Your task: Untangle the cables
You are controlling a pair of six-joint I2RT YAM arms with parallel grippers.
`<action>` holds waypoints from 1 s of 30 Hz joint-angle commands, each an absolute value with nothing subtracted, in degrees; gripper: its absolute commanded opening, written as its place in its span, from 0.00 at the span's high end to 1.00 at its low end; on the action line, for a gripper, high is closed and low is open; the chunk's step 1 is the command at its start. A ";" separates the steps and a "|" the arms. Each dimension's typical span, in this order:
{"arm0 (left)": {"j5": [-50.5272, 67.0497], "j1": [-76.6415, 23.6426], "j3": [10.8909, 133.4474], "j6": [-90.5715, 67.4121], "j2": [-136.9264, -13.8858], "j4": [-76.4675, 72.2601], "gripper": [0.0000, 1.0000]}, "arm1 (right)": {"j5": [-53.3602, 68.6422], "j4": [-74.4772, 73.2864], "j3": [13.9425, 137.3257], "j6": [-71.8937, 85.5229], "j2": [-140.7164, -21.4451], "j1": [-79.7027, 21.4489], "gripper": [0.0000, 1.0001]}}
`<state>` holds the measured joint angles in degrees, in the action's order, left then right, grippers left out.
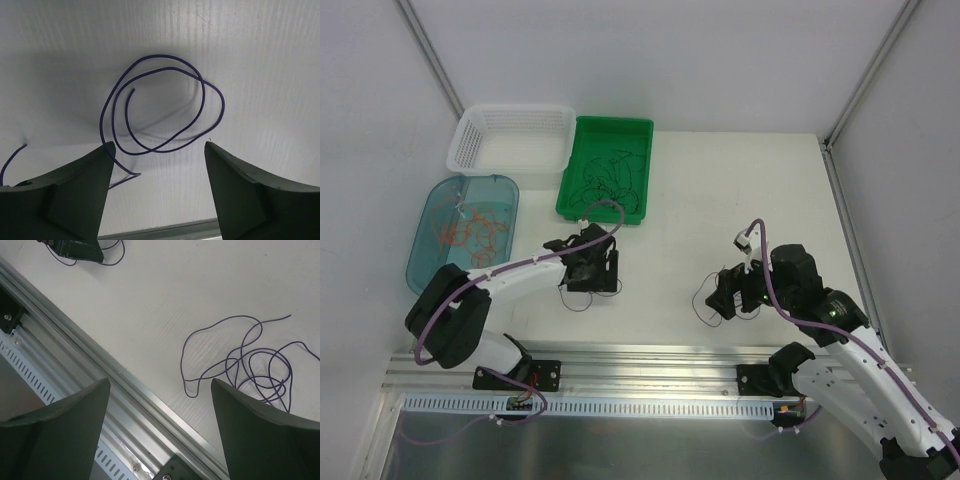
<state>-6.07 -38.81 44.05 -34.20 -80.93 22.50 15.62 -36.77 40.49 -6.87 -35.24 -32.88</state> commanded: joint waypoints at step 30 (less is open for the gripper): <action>-3.26 -32.19 71.70 -24.00 -71.90 32.96 1.00 | 14.59 -34.72 41.22 -8.26 -39.29 -33.22 0.14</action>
